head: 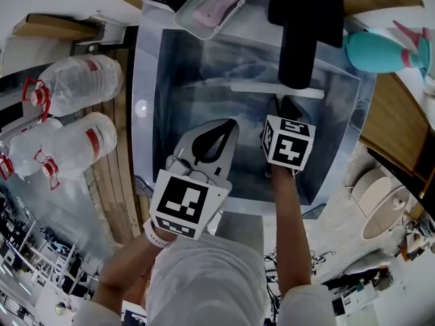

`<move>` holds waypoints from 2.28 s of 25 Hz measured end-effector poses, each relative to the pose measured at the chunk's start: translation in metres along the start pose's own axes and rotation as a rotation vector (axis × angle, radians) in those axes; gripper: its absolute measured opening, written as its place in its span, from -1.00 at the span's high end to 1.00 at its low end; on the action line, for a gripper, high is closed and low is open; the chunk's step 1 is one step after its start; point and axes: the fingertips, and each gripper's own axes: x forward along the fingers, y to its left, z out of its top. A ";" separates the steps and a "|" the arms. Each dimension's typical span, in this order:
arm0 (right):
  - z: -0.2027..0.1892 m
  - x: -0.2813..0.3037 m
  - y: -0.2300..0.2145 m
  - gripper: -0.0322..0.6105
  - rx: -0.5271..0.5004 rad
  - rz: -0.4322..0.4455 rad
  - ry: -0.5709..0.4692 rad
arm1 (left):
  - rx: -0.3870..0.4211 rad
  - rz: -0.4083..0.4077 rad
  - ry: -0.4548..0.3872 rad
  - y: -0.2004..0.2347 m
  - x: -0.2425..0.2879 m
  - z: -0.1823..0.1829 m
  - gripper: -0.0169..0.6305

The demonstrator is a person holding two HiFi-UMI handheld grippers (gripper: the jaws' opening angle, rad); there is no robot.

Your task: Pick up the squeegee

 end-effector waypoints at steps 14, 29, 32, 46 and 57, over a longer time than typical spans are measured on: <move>0.012 -0.023 0.006 0.70 -0.012 0.033 -0.063 | 0.003 0.020 -0.025 -0.008 -0.017 0.001 0.95; 0.045 -0.121 0.033 0.70 -0.112 0.092 -0.300 | 0.001 0.092 -0.152 -0.035 -0.090 0.036 0.95; 0.053 -0.150 0.034 0.70 -0.120 0.095 -0.358 | -0.014 0.107 -0.169 -0.040 -0.107 0.041 0.95; 0.095 -0.306 0.037 0.70 -0.139 0.102 -0.594 | 0.005 0.145 -0.293 -0.072 -0.184 0.077 0.95; 0.101 -0.406 0.027 0.70 -0.133 0.098 -0.742 | 0.056 0.160 -0.396 -0.107 -0.240 0.108 0.95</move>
